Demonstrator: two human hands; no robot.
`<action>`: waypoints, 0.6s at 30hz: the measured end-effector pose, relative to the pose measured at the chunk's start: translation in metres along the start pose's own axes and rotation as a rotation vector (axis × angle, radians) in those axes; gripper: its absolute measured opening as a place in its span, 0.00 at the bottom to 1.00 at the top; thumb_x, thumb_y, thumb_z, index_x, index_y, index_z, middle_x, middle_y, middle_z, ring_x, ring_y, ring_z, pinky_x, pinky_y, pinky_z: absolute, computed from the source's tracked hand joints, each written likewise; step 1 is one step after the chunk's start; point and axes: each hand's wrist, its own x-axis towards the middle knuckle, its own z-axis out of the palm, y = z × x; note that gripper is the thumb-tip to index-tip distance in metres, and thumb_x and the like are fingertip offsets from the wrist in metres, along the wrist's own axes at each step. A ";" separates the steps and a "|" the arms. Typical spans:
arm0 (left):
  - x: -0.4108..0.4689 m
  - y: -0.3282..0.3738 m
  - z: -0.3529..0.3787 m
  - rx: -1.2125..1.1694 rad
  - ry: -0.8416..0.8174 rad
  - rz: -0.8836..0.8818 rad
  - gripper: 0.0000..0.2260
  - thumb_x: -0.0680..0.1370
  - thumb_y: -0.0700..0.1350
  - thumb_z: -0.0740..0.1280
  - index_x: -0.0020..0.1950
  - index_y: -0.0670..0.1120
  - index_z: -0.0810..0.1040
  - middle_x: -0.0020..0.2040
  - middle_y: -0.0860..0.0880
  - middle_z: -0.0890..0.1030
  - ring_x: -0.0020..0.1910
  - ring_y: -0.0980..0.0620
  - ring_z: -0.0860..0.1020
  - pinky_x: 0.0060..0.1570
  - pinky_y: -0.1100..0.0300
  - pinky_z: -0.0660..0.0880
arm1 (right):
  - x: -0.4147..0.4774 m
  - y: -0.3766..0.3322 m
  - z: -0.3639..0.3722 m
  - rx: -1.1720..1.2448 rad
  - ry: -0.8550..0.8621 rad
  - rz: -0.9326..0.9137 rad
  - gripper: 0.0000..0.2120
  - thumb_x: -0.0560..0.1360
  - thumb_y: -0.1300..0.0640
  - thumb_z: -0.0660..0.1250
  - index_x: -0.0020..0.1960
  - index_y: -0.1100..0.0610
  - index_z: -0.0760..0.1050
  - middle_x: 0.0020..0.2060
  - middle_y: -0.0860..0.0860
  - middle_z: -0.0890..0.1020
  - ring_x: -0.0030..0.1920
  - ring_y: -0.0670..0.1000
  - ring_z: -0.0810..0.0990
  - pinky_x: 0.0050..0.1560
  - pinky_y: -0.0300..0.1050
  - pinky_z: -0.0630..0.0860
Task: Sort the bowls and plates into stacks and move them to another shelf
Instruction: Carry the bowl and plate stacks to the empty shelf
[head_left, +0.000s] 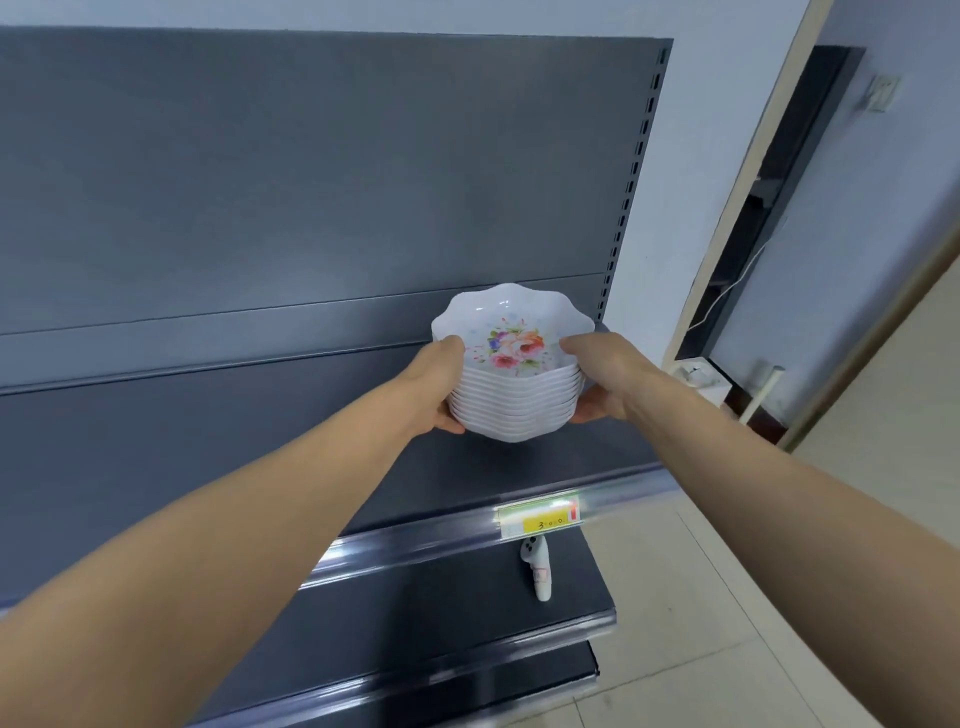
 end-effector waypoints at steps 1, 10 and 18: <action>0.002 -0.002 0.003 -0.010 0.015 -0.006 0.13 0.80 0.43 0.50 0.47 0.47 0.73 0.43 0.47 0.80 0.45 0.45 0.78 0.54 0.42 0.76 | 0.004 0.000 -0.002 -0.008 -0.014 0.006 0.06 0.80 0.58 0.58 0.47 0.58 0.72 0.38 0.53 0.77 0.34 0.54 0.76 0.25 0.42 0.77; 0.013 -0.013 0.024 -0.064 0.132 -0.060 0.12 0.80 0.44 0.49 0.43 0.48 0.70 0.43 0.46 0.78 0.47 0.43 0.77 0.53 0.42 0.77 | 0.034 0.009 -0.016 -0.018 -0.142 0.015 0.07 0.80 0.59 0.58 0.54 0.59 0.72 0.40 0.53 0.78 0.37 0.54 0.77 0.32 0.47 0.77; 0.023 -0.023 0.033 -0.086 0.150 -0.083 0.12 0.80 0.45 0.50 0.52 0.46 0.71 0.43 0.46 0.78 0.48 0.42 0.77 0.55 0.41 0.77 | 0.051 0.015 -0.022 -0.013 -0.196 0.022 0.11 0.79 0.59 0.58 0.59 0.60 0.73 0.45 0.55 0.79 0.41 0.55 0.78 0.40 0.51 0.78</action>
